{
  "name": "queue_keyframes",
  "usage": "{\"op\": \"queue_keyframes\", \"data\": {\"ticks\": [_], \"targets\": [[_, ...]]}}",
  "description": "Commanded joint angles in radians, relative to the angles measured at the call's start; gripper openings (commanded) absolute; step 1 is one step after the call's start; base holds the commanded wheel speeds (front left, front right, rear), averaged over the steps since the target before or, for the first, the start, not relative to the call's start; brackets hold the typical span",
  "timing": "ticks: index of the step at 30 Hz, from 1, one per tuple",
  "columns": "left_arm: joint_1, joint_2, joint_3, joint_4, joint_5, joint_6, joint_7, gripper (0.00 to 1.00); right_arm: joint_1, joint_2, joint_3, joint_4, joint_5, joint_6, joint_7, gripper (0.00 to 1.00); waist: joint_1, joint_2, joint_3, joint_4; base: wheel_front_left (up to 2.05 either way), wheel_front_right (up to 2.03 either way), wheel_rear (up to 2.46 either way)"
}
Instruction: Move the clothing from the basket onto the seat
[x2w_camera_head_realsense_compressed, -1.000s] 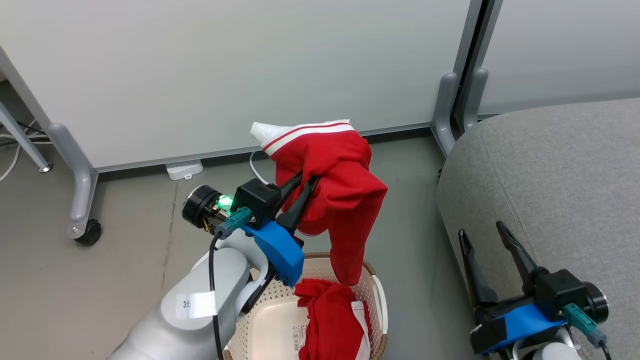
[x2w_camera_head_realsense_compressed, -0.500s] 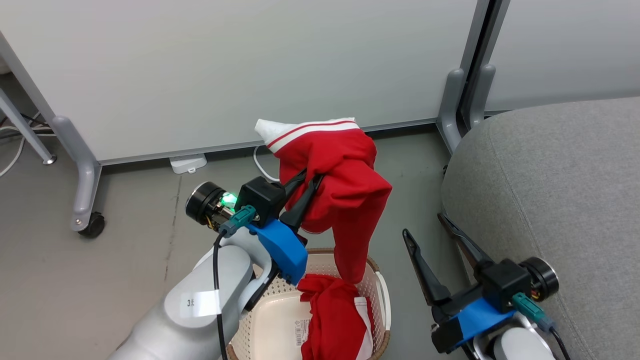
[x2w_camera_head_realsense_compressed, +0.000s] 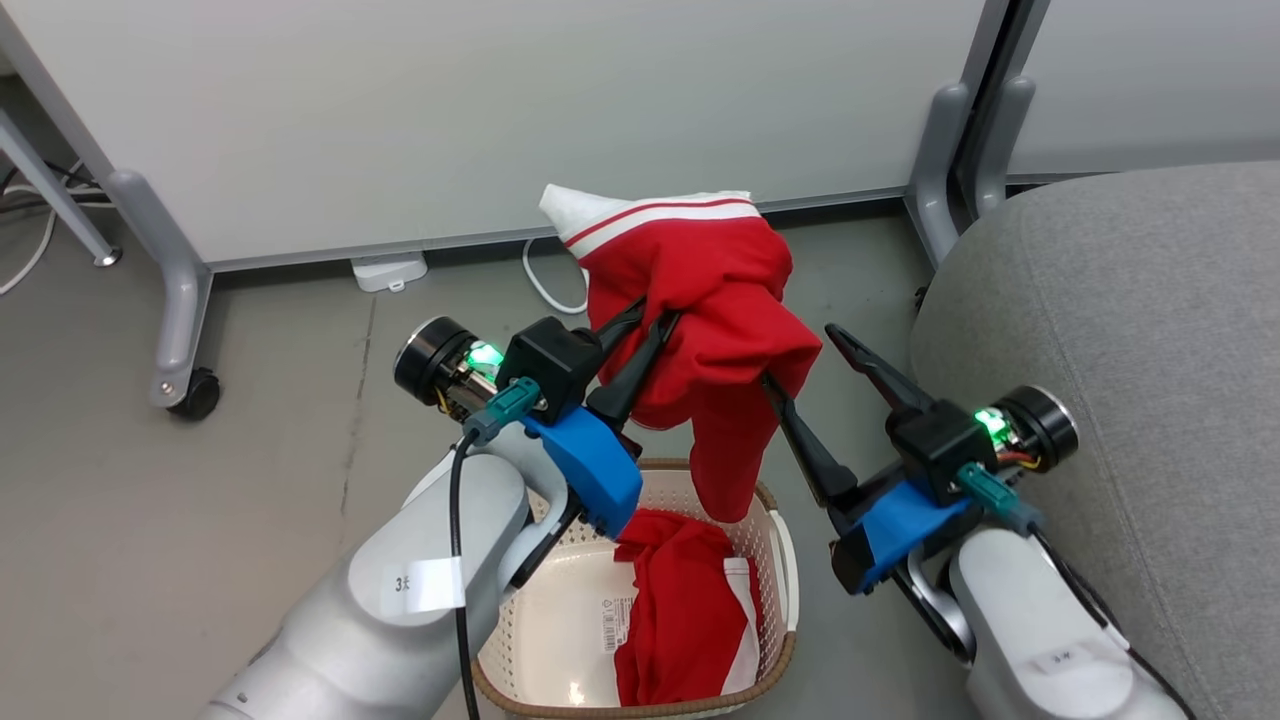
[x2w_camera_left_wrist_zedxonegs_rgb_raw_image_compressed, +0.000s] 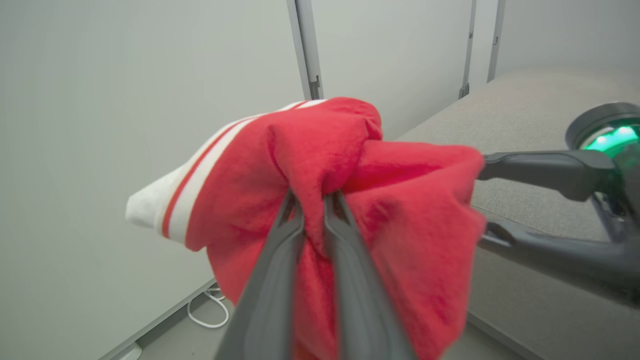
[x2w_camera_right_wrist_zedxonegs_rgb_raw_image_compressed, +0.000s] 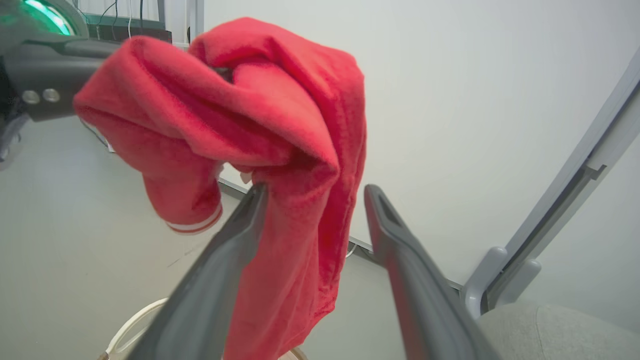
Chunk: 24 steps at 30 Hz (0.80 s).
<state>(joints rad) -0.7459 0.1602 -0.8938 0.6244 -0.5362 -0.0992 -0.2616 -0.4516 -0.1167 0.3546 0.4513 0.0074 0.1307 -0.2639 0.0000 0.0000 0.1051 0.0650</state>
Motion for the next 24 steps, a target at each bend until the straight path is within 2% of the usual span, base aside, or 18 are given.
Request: {"op": "queue_keyframes", "data": {"ticks": [1,12,14,24], "targets": [[-0.018,-0.002,-0.003,-0.003,0.006,-0.005,-0.005,0.00,-0.033,0.003,0.007,0.027,-0.008,0.000,-0.001,1.00,0.0000,0.0000,0.009,0.008,0.00,0.00,0.00],[-0.031,-0.025,-0.005,-0.012,0.024,-0.012,-0.005,0.00,-0.154,0.037,0.037,0.172,-0.004,0.000,-0.001,1.00,0.0000,0.0000,0.029,0.025,0.00,0.00,0.00],[-0.031,-0.026,-0.005,-0.012,0.028,-0.014,-0.005,0.00,-0.169,0.043,0.041,0.179,0.004,0.000,-0.001,0.00,0.0000,0.0000,0.031,0.028,0.00,0.00,0.00],[-0.026,-0.025,0.005,-0.004,0.036,-0.020,-0.005,0.00,-0.163,0.050,0.041,0.177,0.005,0.000,-0.001,0.00,0.0000,0.0000,0.030,0.034,0.00,0.00,0.00]]}}
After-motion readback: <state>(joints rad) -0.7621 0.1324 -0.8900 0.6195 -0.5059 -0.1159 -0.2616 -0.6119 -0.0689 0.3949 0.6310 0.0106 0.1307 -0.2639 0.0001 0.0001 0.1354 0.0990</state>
